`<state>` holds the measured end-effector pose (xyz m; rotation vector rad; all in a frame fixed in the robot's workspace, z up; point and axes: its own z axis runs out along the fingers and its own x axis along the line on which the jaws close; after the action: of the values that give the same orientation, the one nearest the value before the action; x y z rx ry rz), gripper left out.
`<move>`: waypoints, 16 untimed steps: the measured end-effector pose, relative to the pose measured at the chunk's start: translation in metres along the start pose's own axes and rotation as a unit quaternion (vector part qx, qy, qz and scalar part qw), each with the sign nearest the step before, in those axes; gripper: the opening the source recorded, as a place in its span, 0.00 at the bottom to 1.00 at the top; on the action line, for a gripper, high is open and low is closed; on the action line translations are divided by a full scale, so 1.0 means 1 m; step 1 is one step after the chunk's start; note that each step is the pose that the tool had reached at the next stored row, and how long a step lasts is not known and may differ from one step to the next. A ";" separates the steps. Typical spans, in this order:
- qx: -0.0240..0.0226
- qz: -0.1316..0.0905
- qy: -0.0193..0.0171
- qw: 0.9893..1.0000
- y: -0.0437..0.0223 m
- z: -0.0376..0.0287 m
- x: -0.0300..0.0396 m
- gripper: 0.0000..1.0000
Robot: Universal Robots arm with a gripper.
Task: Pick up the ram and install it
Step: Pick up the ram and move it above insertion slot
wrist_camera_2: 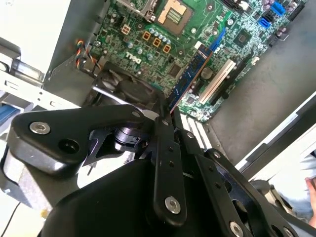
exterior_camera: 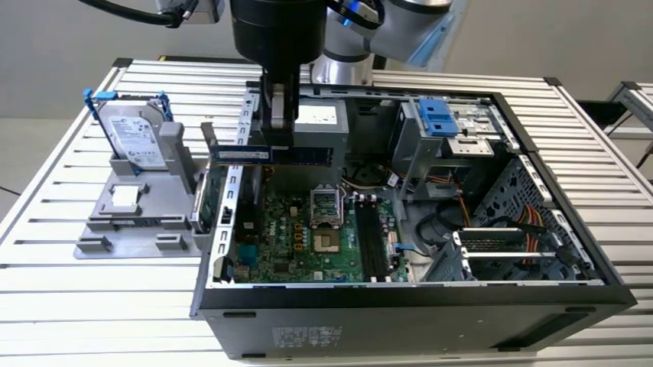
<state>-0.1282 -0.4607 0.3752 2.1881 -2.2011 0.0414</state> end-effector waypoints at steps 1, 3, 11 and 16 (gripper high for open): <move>0.000 0.000 0.000 1.000 -0.0012 0.0000 0.0000 0.00; 0.000 0.000 0.000 1.000 -0.0036 -0.0001 0.0000 0.00; 0.000 0.000 0.000 1.000 -0.0122 -0.0001 -0.0002 0.00; 0.000 0.000 0.000 1.000 -0.0221 -0.0002 -0.0005 0.00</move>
<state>-0.1062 -0.4603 0.3752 2.1874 -2.2017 0.0414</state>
